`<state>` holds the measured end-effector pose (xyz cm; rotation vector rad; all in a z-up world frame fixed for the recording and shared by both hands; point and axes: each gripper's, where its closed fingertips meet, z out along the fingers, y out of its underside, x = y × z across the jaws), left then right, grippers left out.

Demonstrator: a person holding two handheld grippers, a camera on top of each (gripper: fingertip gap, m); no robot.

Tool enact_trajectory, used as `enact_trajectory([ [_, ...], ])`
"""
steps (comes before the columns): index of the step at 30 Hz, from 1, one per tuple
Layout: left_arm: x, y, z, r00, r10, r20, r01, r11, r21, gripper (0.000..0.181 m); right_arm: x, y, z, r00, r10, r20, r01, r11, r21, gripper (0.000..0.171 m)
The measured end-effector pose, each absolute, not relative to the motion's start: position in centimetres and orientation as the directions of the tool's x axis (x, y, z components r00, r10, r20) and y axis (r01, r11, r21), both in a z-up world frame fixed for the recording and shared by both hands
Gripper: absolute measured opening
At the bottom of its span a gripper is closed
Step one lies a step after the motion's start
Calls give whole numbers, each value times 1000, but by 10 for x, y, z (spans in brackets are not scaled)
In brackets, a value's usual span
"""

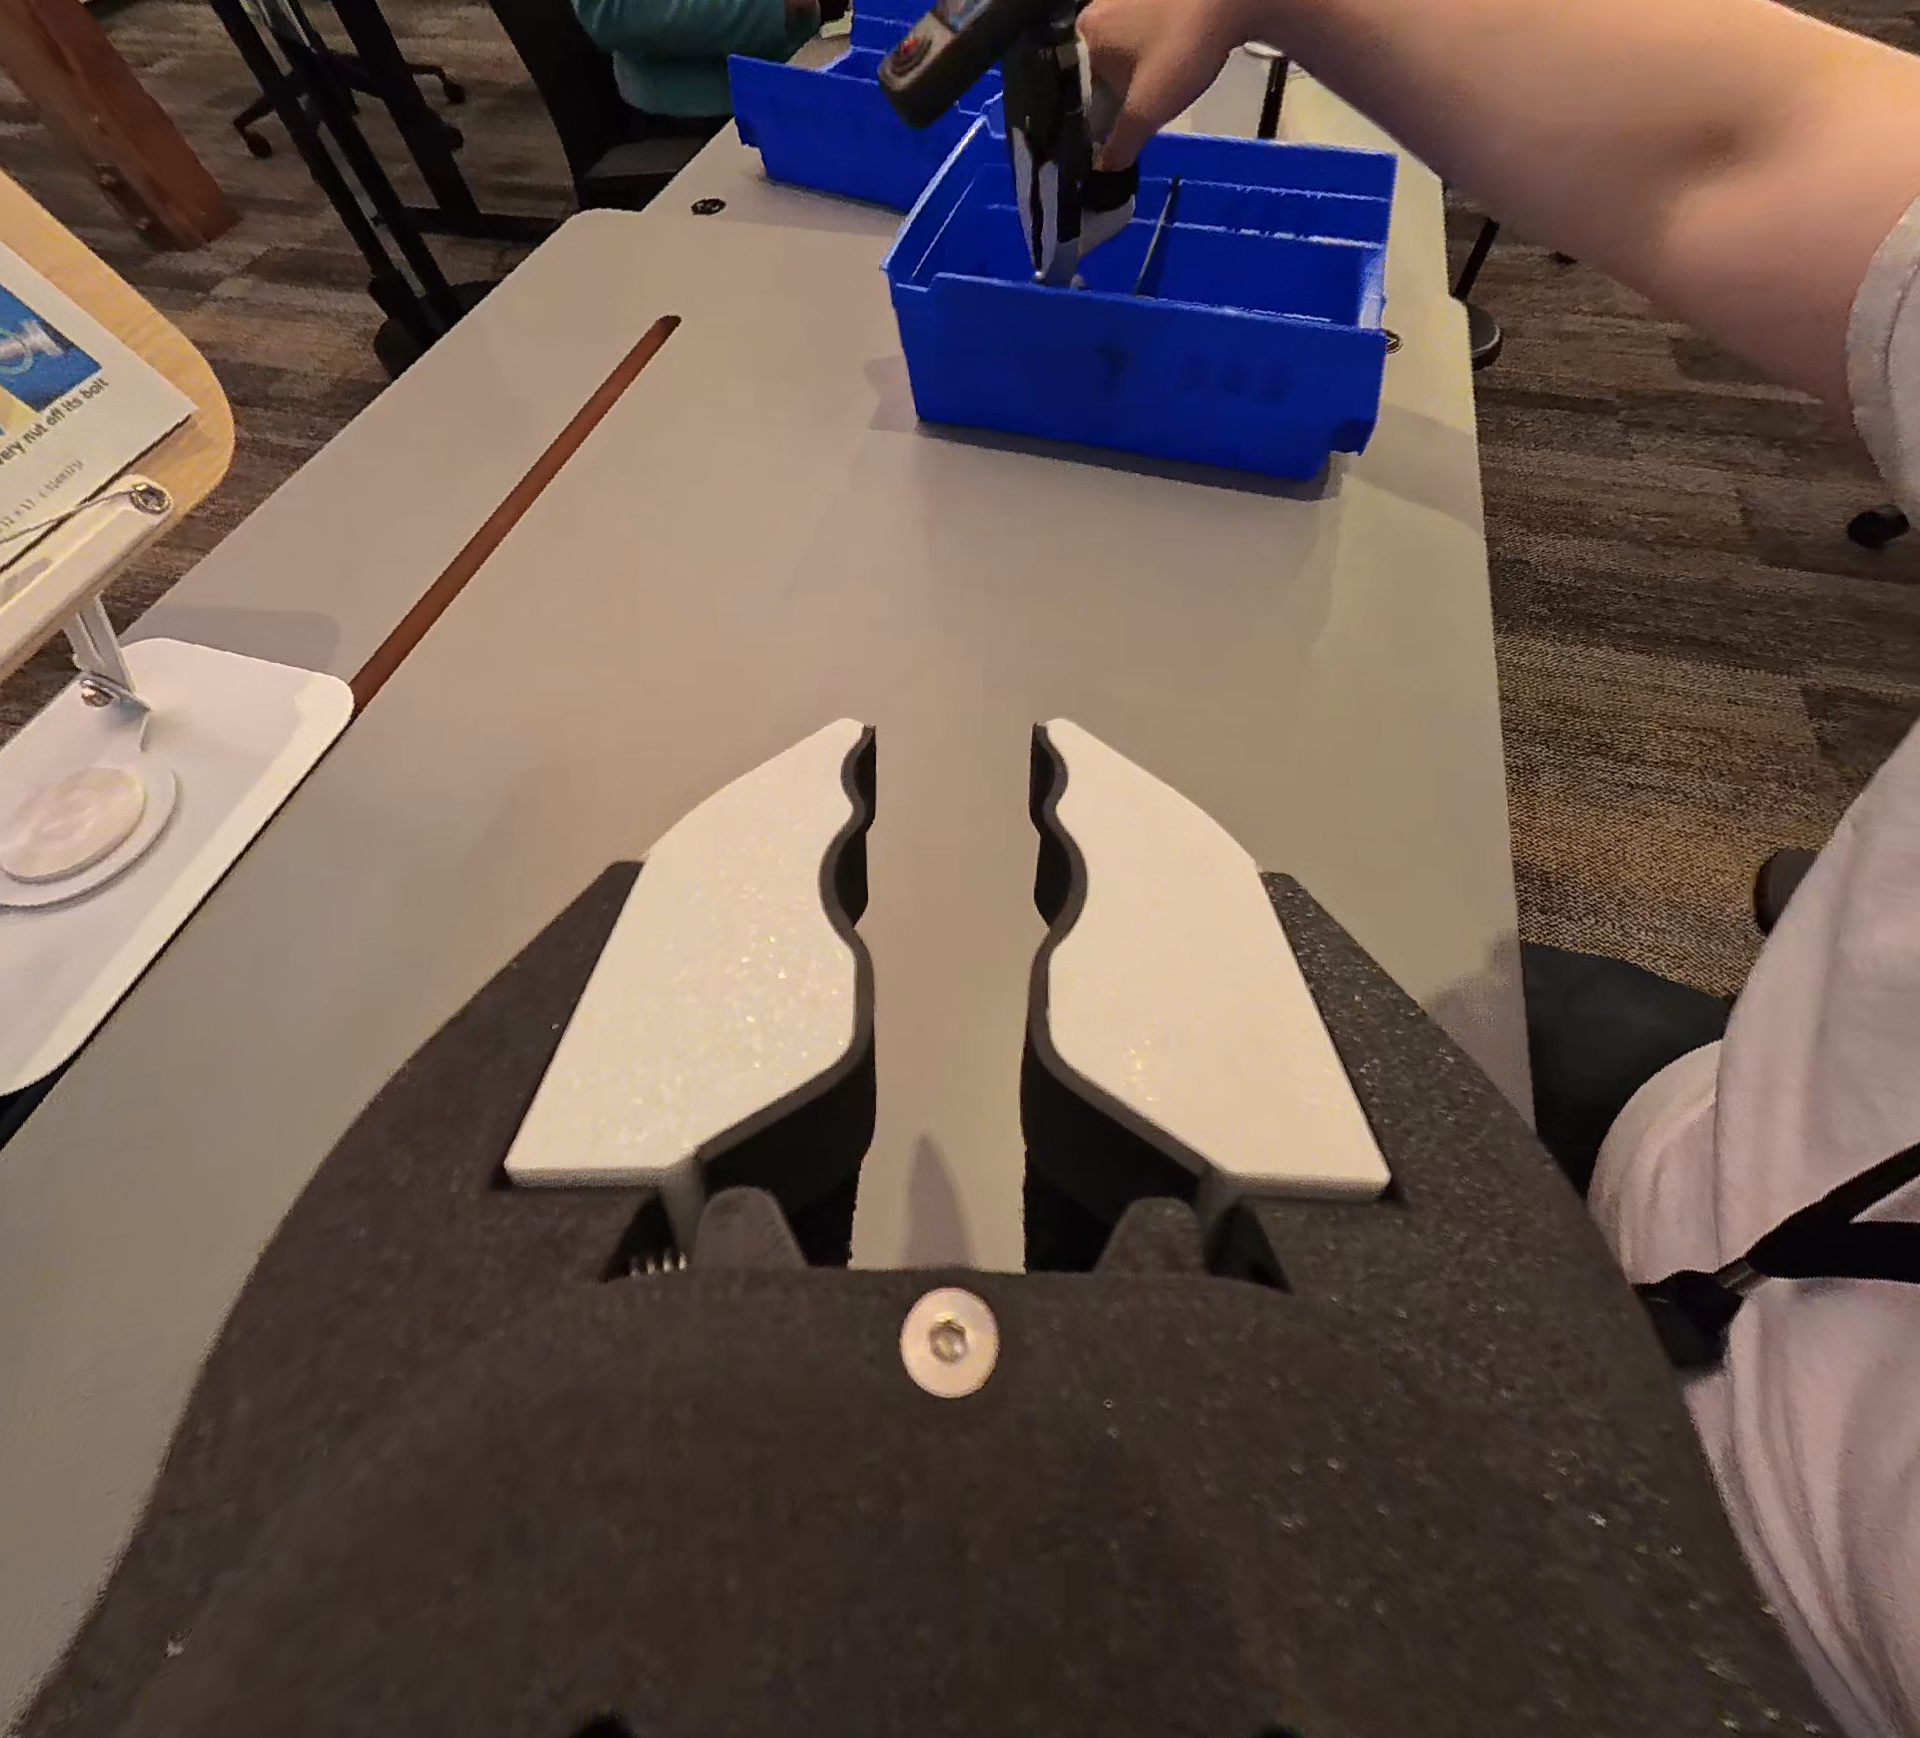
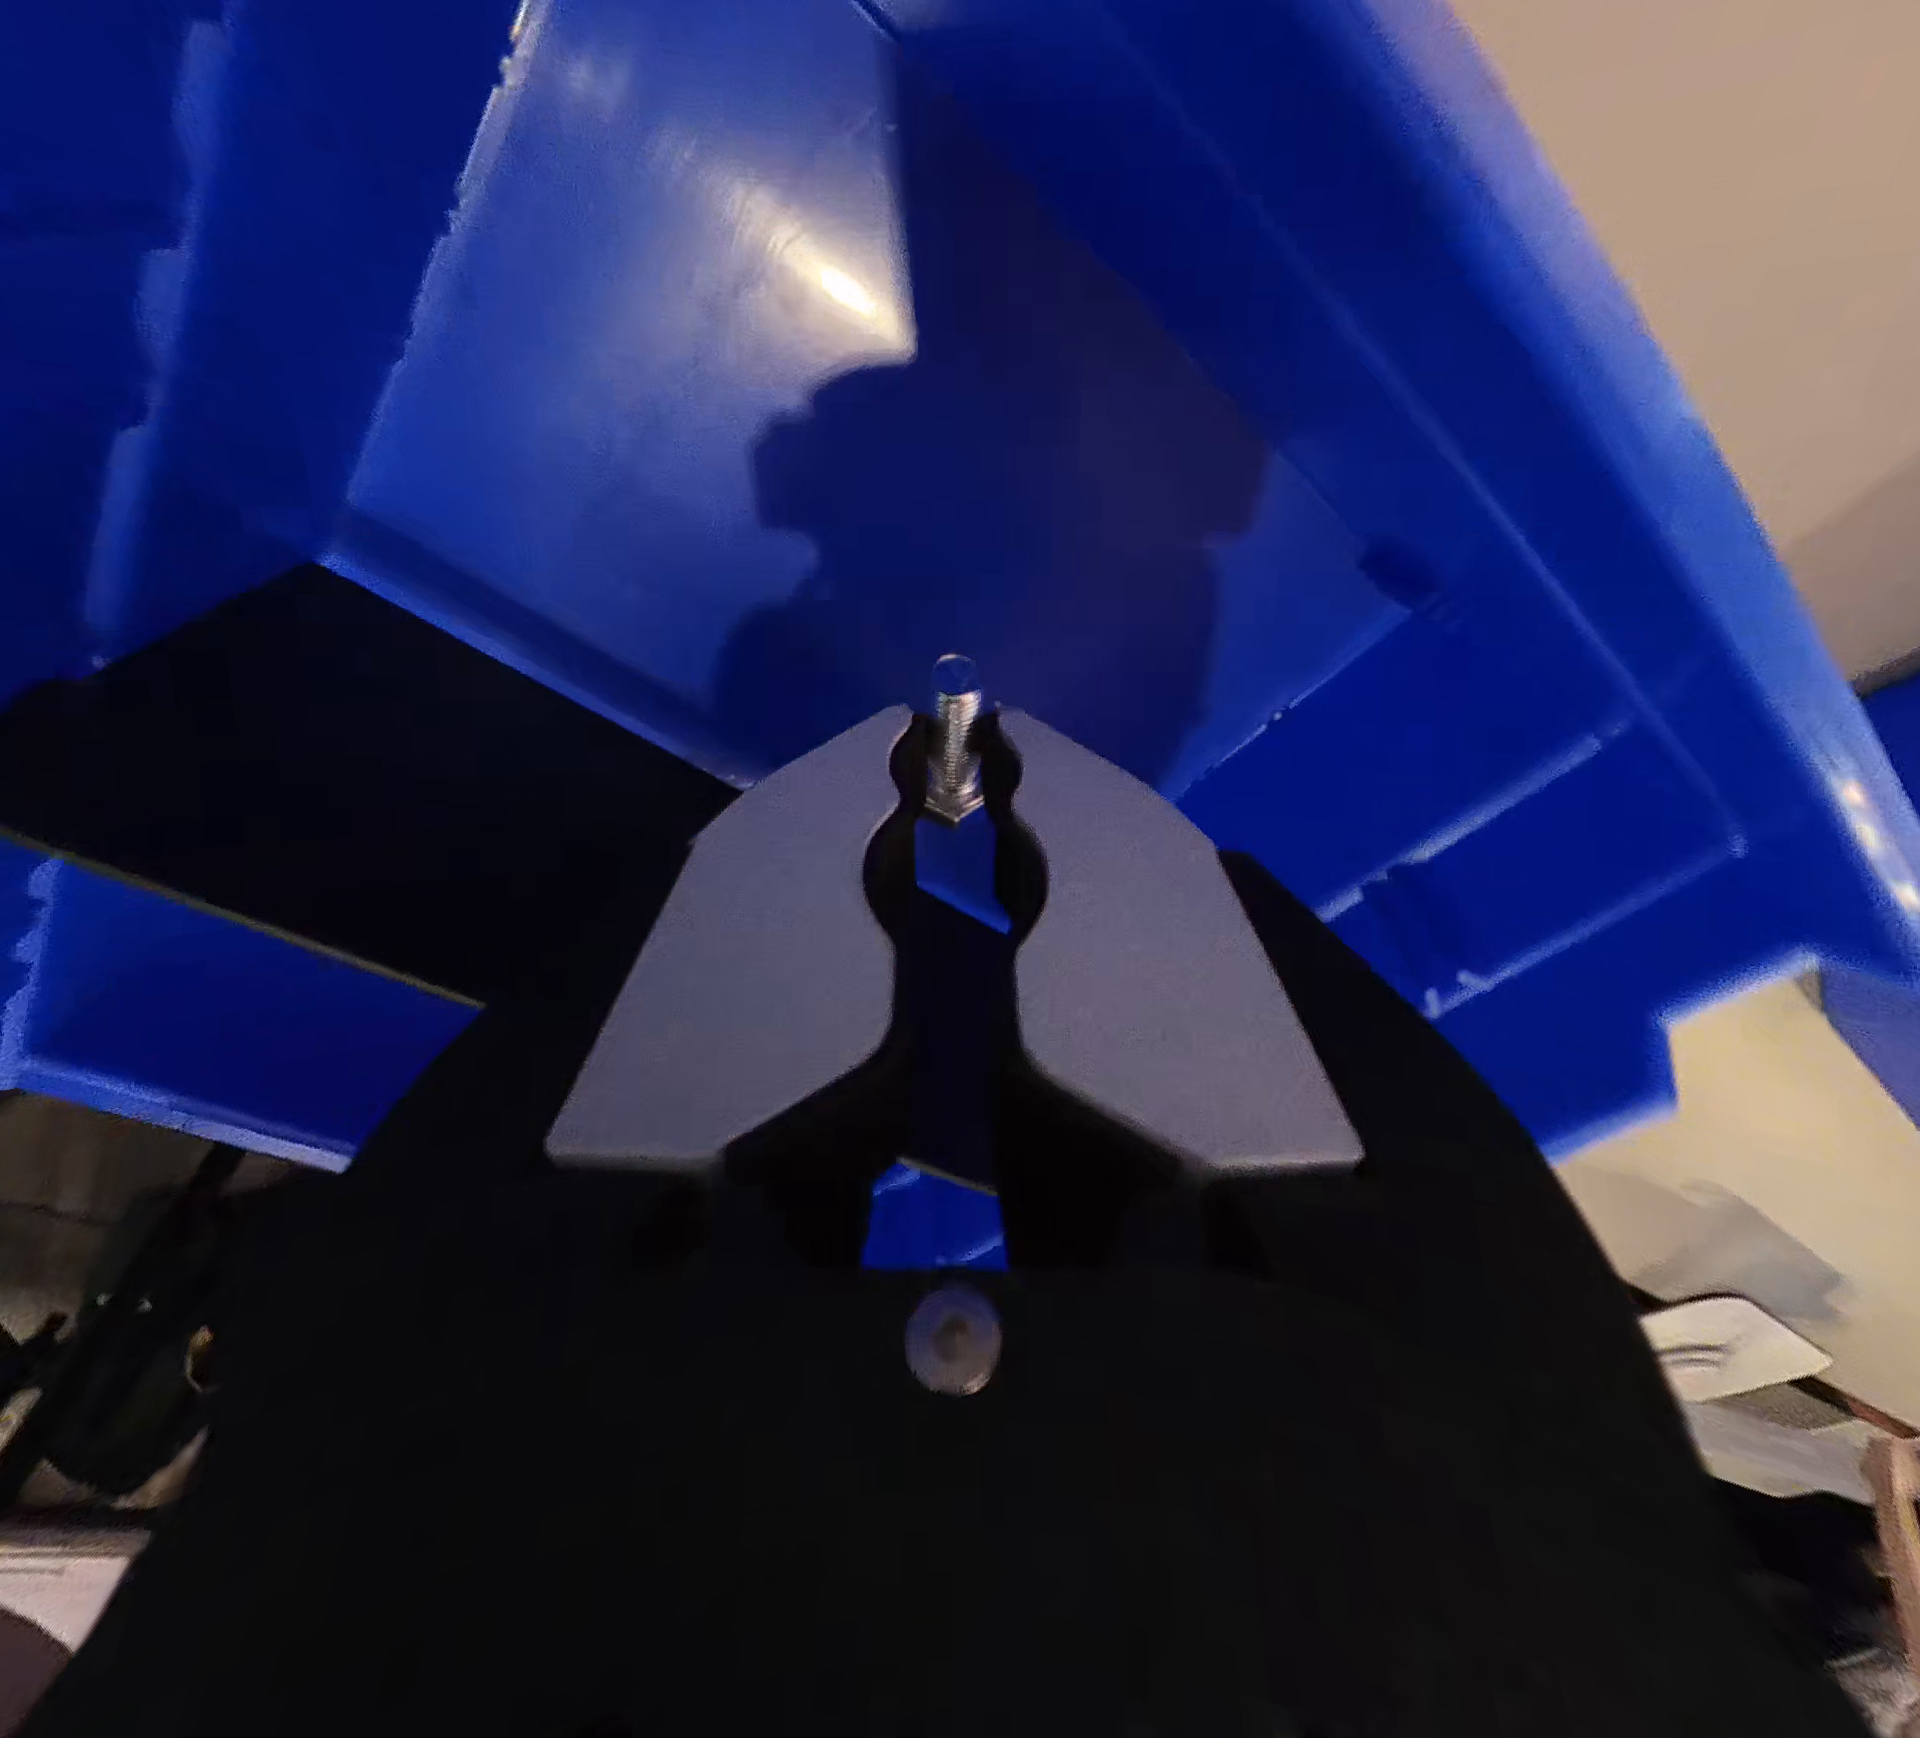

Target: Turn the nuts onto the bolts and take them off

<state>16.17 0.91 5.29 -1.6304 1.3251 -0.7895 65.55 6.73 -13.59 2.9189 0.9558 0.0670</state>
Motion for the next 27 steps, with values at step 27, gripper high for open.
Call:
enact_trajectory([
  [27,104,17,105,440,-892,-108,-283,-23,-959,28,510,63,92,780,576,243,411,-180,-893,37],
])
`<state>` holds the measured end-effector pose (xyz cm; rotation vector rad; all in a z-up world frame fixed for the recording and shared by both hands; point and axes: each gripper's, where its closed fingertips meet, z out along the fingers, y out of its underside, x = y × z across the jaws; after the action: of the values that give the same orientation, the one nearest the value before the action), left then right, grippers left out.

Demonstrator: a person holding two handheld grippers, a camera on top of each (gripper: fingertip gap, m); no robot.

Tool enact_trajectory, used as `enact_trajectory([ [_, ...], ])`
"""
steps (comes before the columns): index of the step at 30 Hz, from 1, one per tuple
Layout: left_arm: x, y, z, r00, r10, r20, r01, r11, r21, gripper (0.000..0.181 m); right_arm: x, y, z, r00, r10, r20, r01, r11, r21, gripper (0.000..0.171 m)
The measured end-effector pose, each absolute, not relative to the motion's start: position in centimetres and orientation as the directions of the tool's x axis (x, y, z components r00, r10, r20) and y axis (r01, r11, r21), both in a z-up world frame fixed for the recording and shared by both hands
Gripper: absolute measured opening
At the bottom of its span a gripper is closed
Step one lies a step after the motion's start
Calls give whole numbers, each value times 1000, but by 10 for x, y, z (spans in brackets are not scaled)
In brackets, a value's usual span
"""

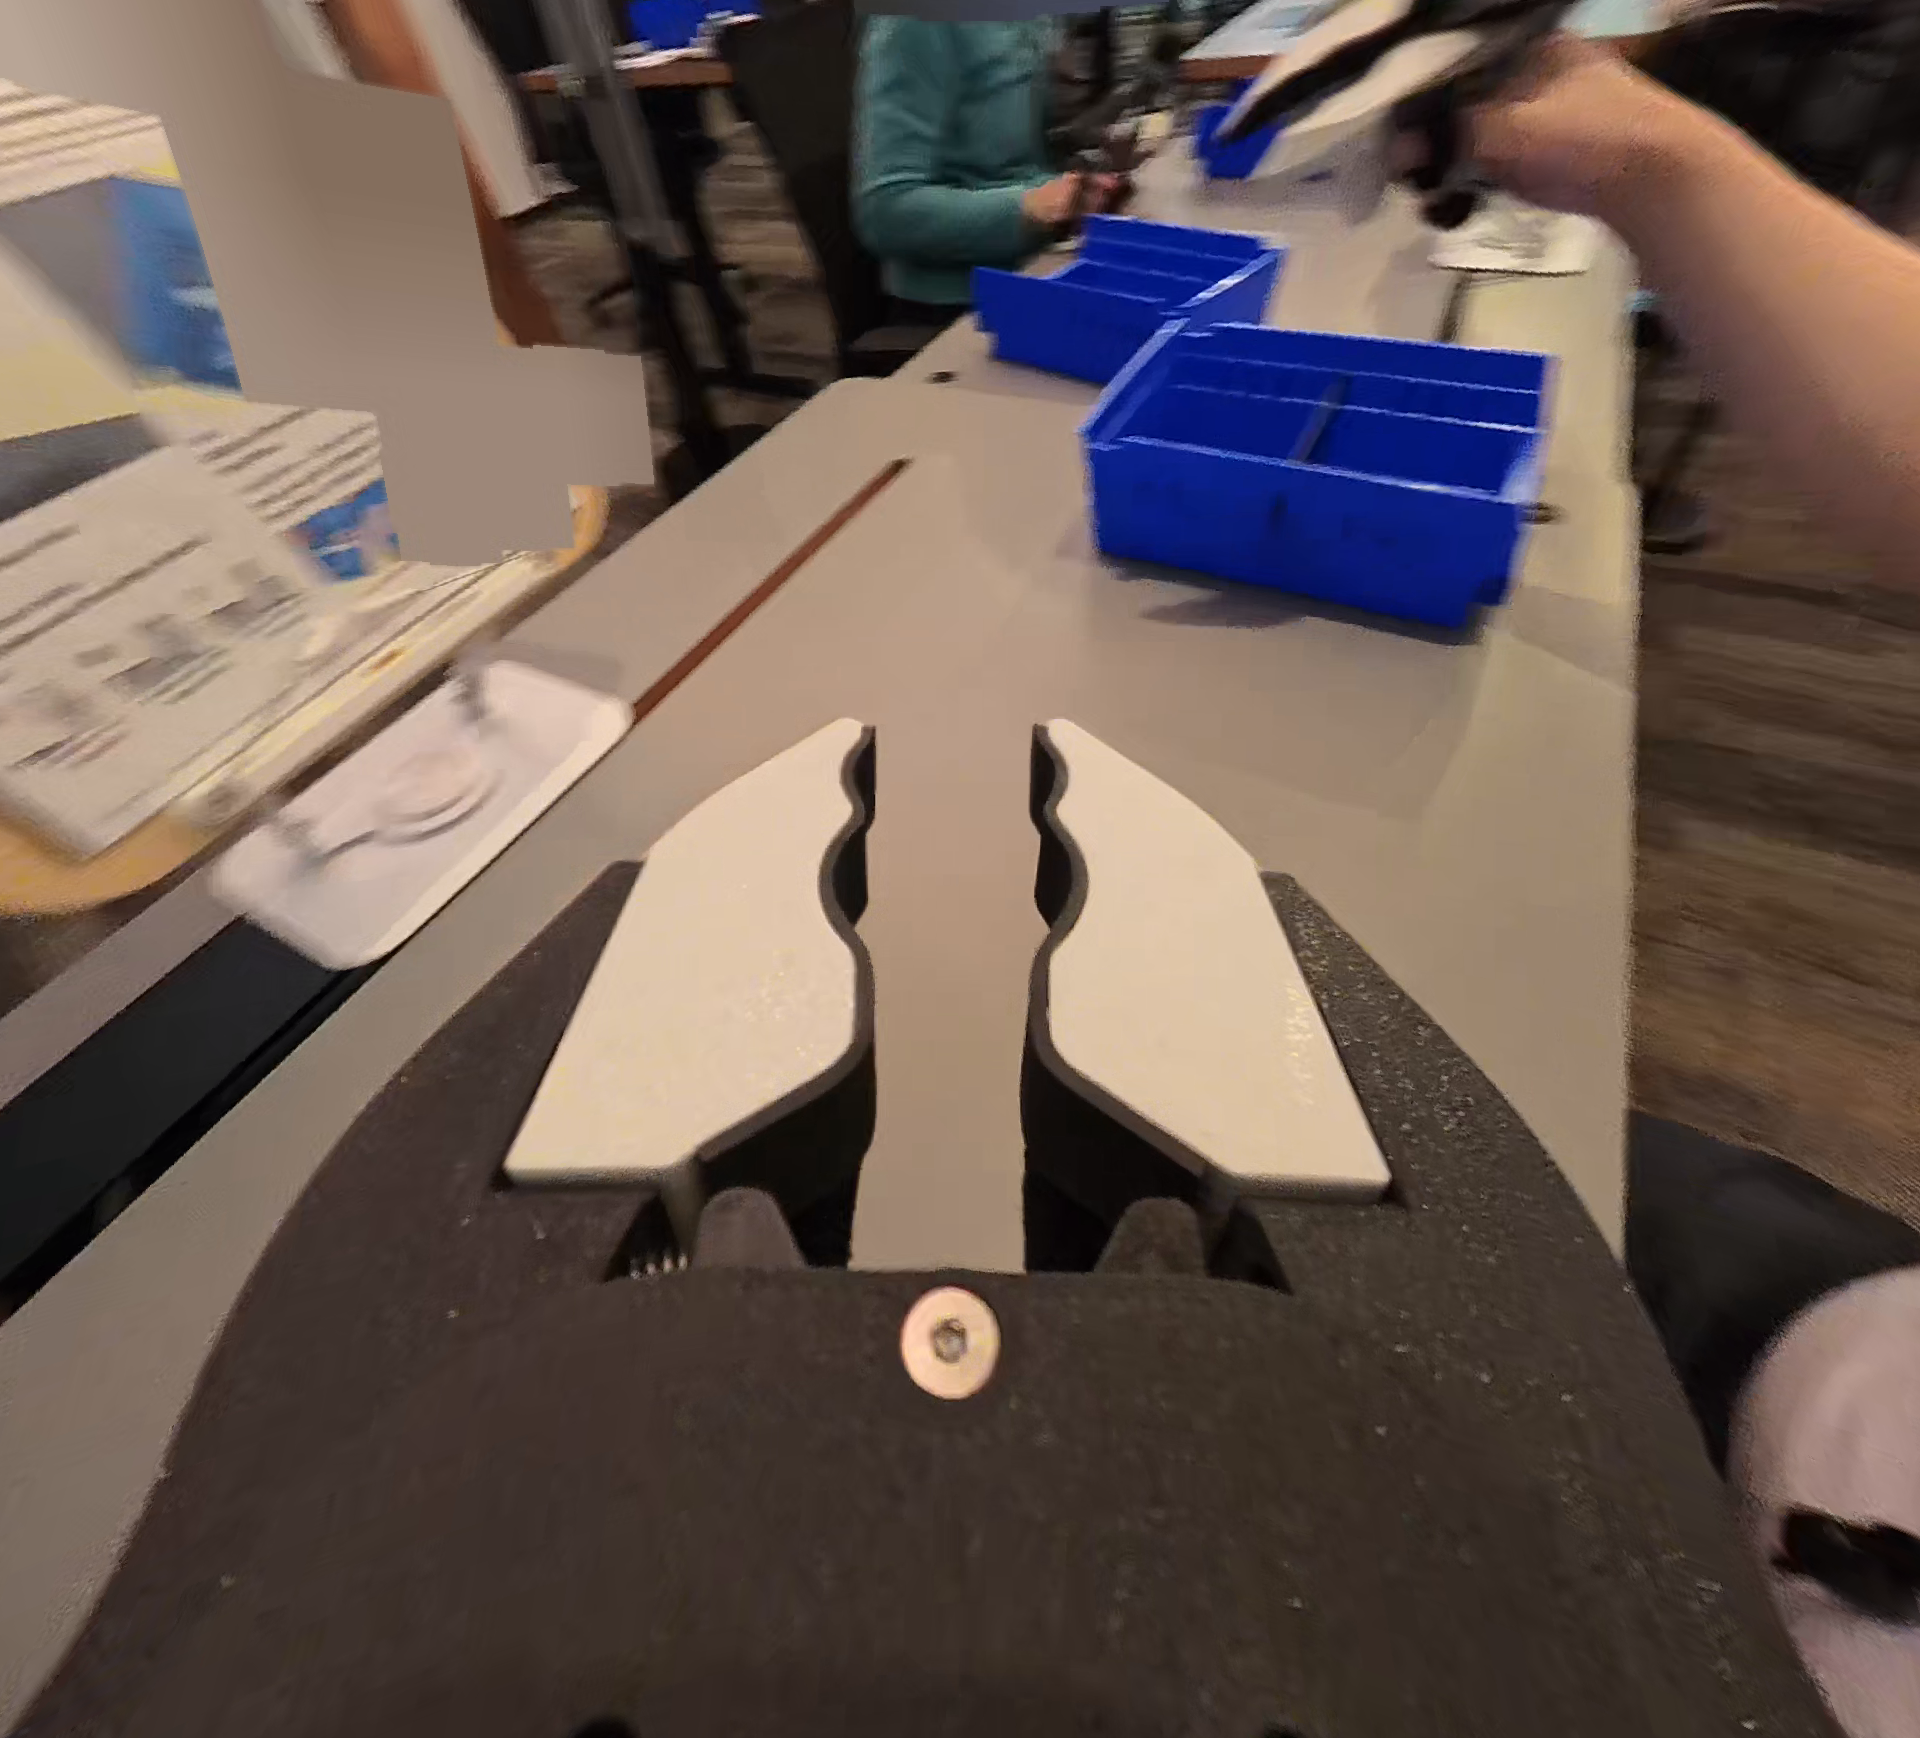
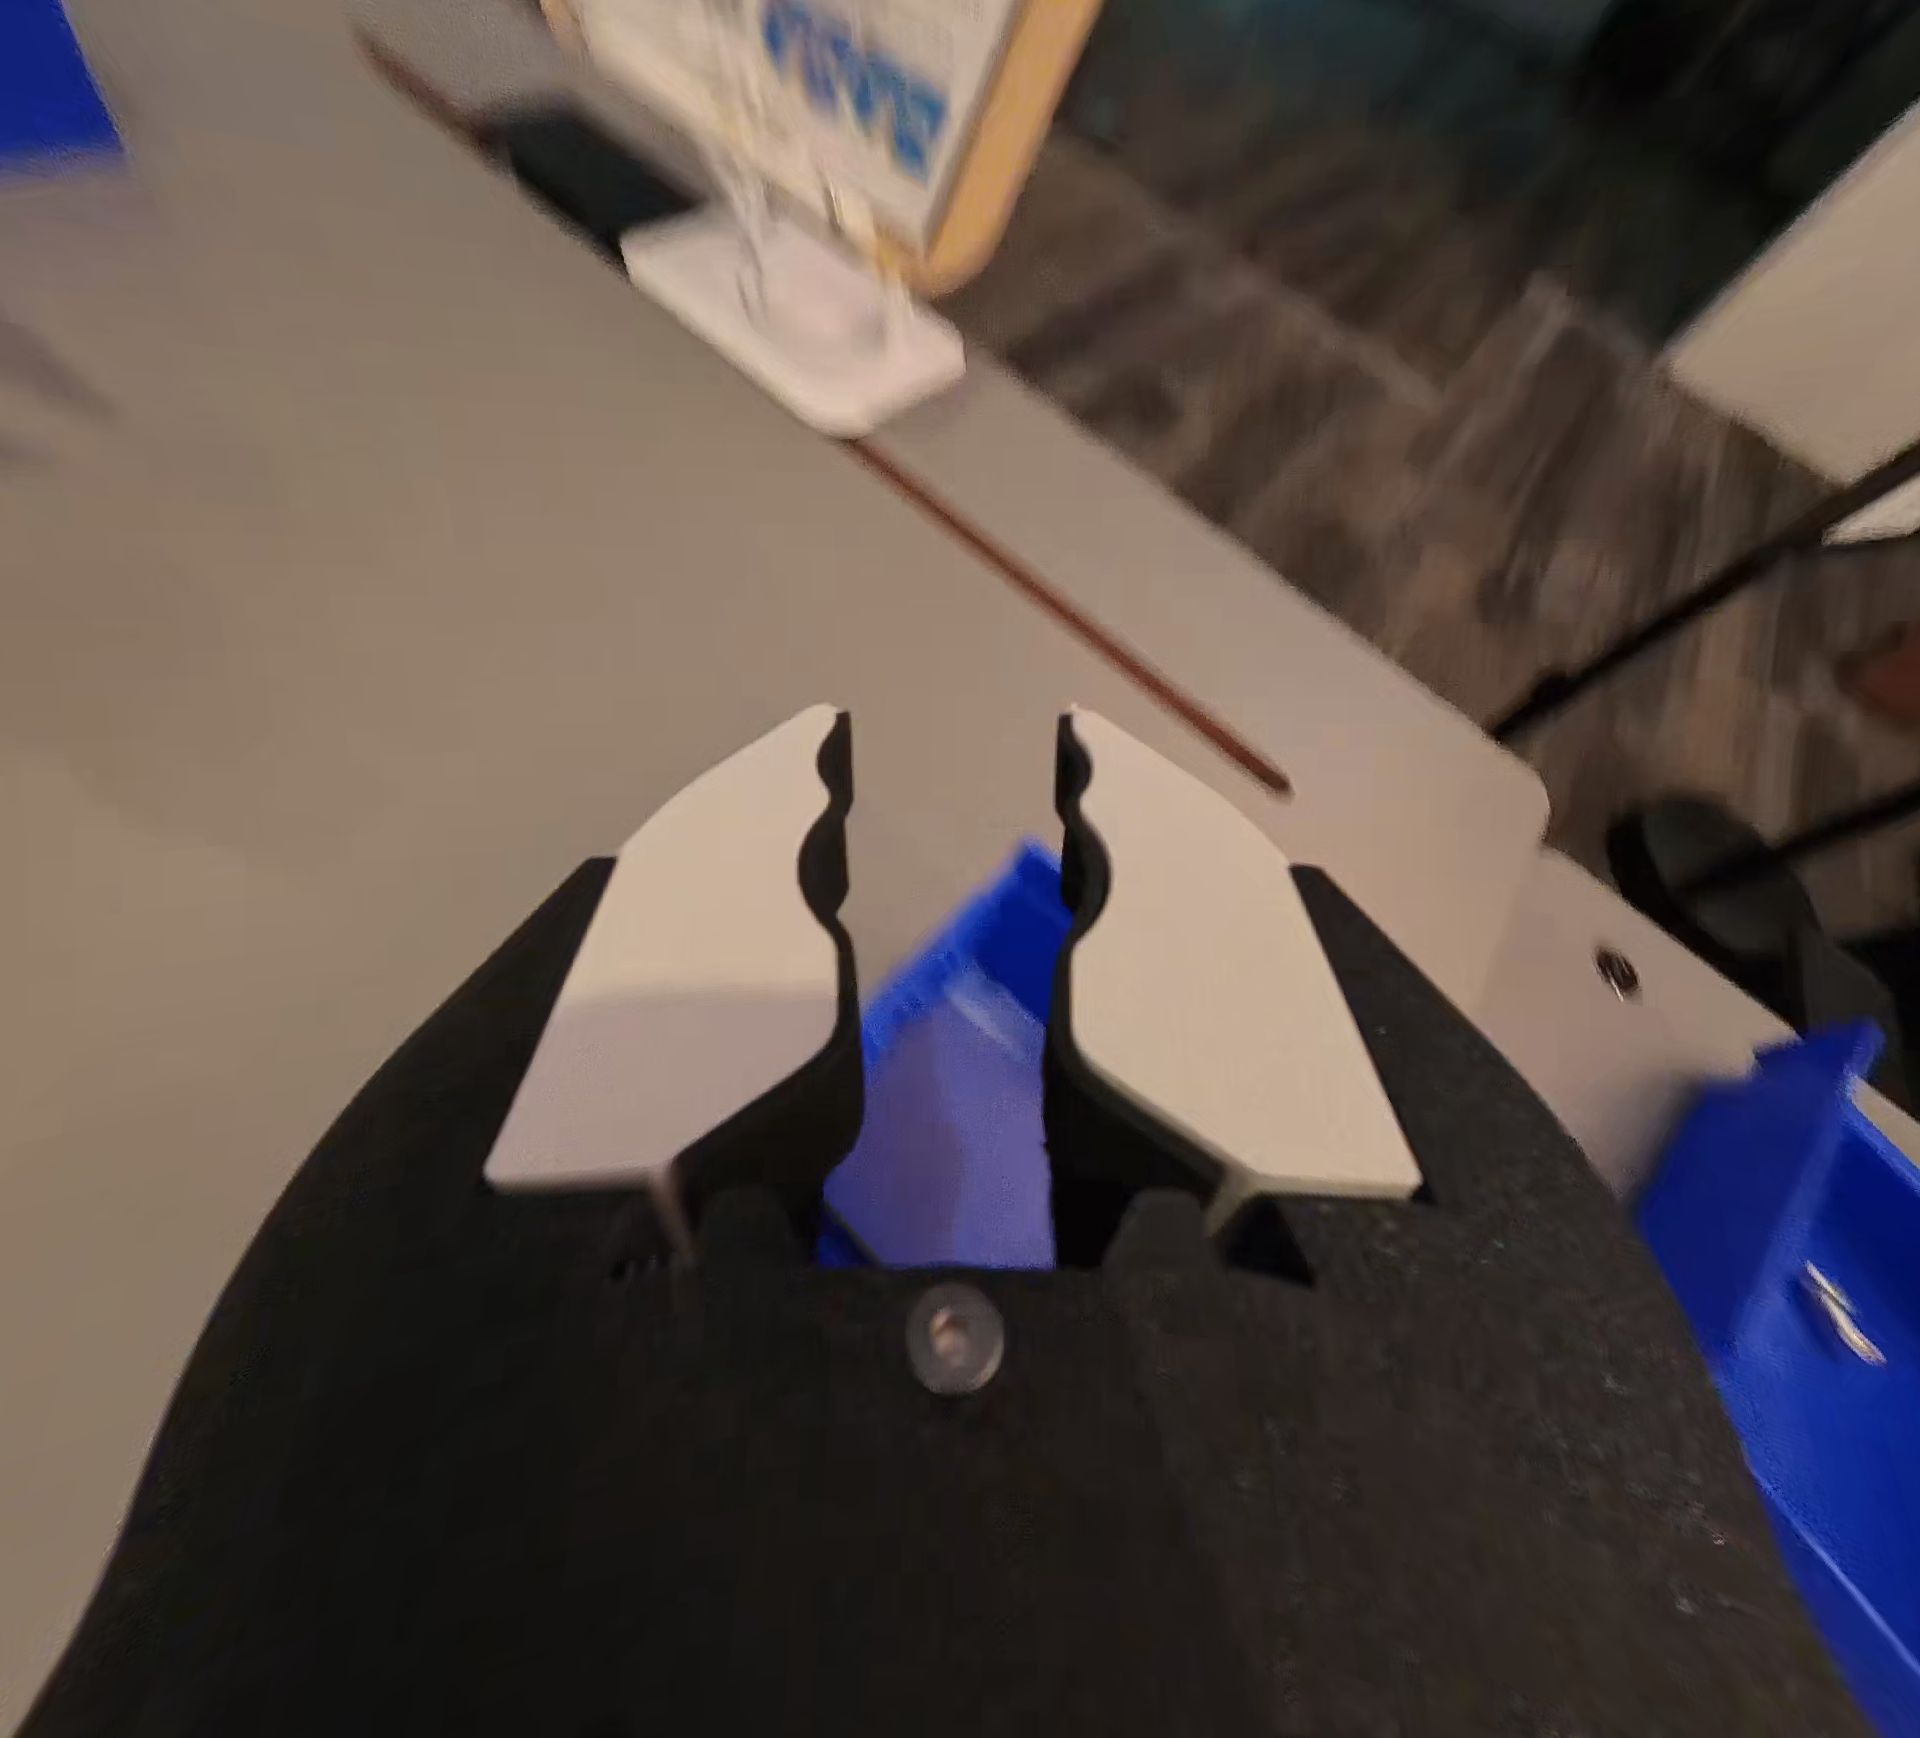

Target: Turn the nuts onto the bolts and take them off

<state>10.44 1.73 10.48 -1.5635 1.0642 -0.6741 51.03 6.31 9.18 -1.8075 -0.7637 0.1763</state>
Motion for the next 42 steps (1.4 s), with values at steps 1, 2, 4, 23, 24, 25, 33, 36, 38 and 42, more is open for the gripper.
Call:
enact_trajectory([
  [1,87,21,105,514,-849,-121,-296,-43,-954,28,490,58,102,781,581,227,359,-121,-926,43],
  [2,65,23,104,586,-799,-139,-313,-64,-947,28,467,49,109,766,606,214,313,-61,-948,45],
  [4,16,20,103,697,-693,-184,-340,-94,-936,27,423,31,115,729,653,206,244,33,-969,44],
  [23,-232,50,-79,901,-429,60,-297,-714,-634,22,194,41,11,505,853,128,206,25,-978,40],
  [24,-226,51,-85,886,-453,98,-297,-718,-629,21,191,43,9,503,857,117,204,14,-979,40],
  [25,-223,52,-93,872,-477,112,-313,-718,-621,20,188,43,6,496,862,104,200,3,-980,40],
  [33,-226,68,-141,820,-572,-21,-502,-700,-507,21,185,50,12,490,871,17,134,-56,-989,38],
  [36,-224,74,-150,821,-571,-3,-498,-713,-493,21,187,52,15,494,870,-1,110,-64,-992,38],
  [38,-224,76,-155,821,-570,9,-499,-726,-473,22,188,54,15,493,870,-11,107,-73,-992,38],
  [42,-226,75,-159,812,-583,3,-529,-739,-418,21,190,58,11,491,871,-29,112,-96,-989,37],
])
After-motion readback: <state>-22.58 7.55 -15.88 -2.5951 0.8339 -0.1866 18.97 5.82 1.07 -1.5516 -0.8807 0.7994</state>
